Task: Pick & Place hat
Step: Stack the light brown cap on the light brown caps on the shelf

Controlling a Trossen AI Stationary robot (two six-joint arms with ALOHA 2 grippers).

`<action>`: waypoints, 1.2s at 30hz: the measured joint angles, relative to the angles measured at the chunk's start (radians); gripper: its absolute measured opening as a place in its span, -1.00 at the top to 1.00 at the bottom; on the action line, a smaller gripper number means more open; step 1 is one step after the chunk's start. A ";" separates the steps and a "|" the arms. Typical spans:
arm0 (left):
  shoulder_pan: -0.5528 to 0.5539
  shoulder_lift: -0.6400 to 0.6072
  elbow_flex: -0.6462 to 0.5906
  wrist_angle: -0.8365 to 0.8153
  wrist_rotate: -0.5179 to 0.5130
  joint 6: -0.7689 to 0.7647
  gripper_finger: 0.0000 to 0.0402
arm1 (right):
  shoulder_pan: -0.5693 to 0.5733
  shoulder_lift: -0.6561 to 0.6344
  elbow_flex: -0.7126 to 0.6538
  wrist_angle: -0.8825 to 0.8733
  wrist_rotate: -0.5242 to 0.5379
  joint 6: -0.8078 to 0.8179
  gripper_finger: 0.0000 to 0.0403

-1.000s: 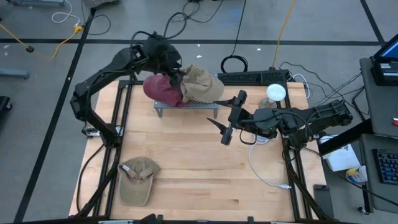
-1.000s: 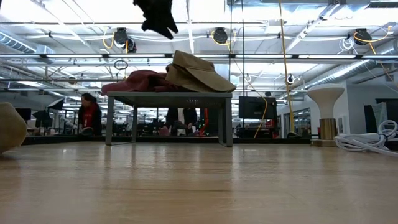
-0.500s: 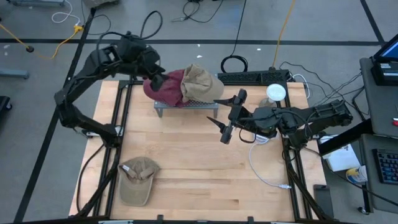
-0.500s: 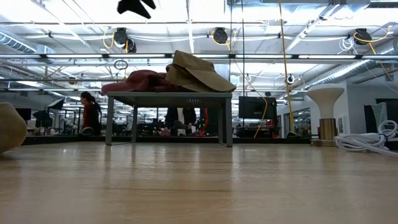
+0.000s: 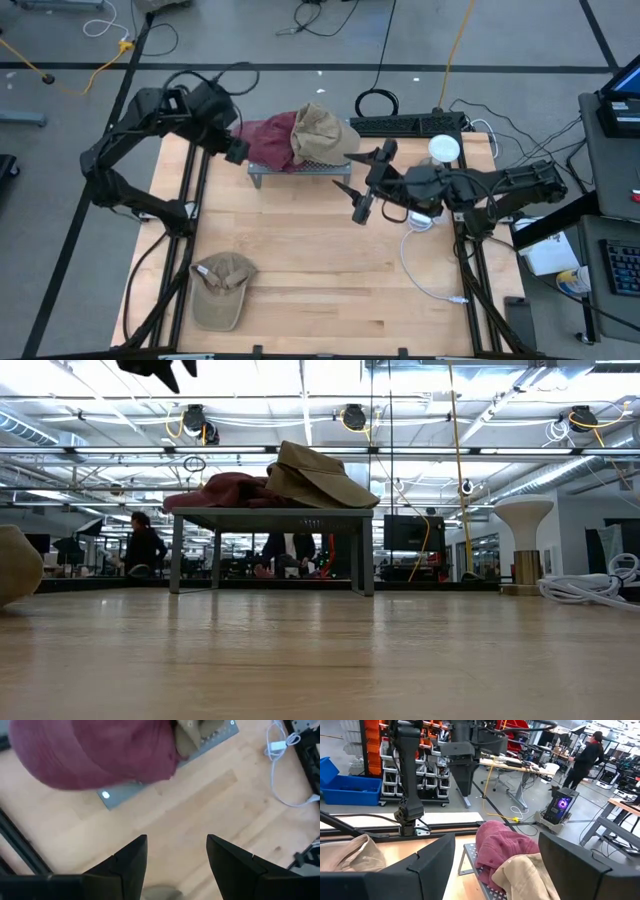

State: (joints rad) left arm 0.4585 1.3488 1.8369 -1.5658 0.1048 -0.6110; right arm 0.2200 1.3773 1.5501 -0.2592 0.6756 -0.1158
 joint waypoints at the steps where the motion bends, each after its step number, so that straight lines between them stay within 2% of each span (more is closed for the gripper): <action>1: -0.014 -0.002 -0.001 -0.001 -0.003 -0.032 -0.04 | -0.003 0.000 0.000 0.000 0.000 0.000 -0.38; 9: -0.146 -0.004 -0.001 -0.005 -0.011 -0.281 -0.04 | -0.003 0.000 0.000 0.000 -0.003 0.000 -0.38; 16: -0.339 0.000 -0.002 -0.005 -0.011 -0.492 -0.04 | -0.002 0.000 0.000 0.000 -0.129 0.015 -0.38; 28: -0.680 -0.001 -0.002 -0.005 -0.018 -0.870 -0.04 | -0.002 0.000 0.000 0.000 -0.131 0.187 -0.38; 36: -0.887 0.013 -0.003 -0.006 -0.045 -1.115 -0.04 | -0.002 0.000 0.000 -0.001 -0.131 0.220 -0.38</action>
State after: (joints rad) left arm -0.4283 1.3617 1.8343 -1.5721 0.0595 -1.7262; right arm 0.2176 1.3773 1.5501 -0.2598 0.5446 0.1043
